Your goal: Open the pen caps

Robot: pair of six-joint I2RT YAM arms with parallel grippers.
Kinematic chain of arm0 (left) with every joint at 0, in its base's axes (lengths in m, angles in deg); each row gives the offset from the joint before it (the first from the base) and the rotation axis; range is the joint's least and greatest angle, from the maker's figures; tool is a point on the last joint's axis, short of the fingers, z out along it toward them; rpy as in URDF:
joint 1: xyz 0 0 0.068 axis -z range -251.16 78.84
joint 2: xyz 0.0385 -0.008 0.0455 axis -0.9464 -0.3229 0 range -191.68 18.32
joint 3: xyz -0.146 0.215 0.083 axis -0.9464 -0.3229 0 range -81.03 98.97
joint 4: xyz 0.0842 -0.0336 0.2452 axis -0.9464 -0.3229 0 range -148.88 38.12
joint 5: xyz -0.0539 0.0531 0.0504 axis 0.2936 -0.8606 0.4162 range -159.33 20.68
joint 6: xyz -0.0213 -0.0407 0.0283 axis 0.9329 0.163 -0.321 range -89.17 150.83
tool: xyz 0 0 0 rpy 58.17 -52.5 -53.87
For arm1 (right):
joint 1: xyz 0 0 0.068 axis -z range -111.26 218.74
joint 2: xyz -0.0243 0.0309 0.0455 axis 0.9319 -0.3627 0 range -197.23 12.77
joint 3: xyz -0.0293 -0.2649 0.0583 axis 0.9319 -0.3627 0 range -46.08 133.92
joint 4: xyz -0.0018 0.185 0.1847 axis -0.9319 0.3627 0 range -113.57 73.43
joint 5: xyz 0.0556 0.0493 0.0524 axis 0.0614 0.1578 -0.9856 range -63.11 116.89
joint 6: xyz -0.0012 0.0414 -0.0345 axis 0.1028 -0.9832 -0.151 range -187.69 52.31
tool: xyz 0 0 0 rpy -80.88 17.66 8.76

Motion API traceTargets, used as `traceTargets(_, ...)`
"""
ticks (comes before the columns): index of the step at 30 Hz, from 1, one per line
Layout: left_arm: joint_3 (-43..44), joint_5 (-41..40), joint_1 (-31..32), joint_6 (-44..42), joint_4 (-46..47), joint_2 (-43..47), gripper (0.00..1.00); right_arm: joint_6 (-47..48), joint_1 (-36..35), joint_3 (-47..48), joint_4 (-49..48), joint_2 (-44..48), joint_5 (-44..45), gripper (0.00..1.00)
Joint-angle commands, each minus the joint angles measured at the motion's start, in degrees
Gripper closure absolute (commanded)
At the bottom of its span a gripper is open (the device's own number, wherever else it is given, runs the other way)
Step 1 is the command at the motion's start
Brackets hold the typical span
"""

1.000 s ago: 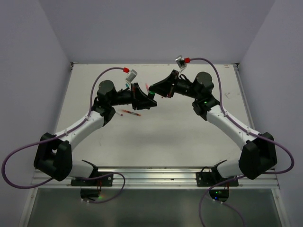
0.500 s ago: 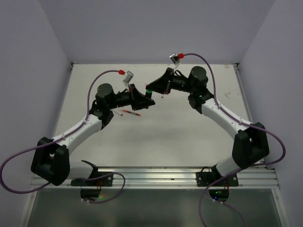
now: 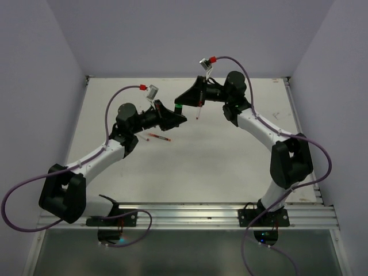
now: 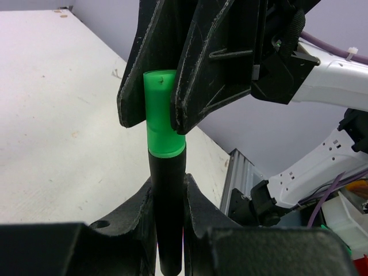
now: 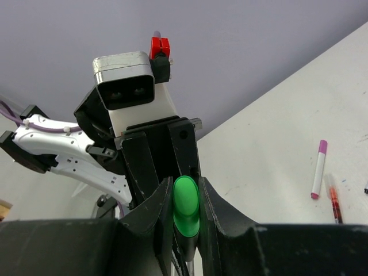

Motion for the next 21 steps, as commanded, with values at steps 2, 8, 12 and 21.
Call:
traceTargets(2,-3.26,13.05,2.25,-0.78,-7.59,-1.64,1.00,-1.07,5.57,9.31,-14.14,-0.86,16.84,1.00)
traceTargets(8,-3.52,13.05,2.25,-0.60,-8.56,-2.26,1.00,-1.24,5.92,13.70,-15.10,-3.93,18.25,1.00)
traceTargets(12,-3.44,12.87,2.25,-0.95,-9.87,-2.44,1.00,-1.33,6.71,17.30,-14.40,-5.60,18.87,1.00)
traceTargets(21,-5.02,13.57,2.34,-1.22,-11.11,-2.18,1.00,-3.53,8.73,26.88,-13.52,-10.25,18.96,1.00)
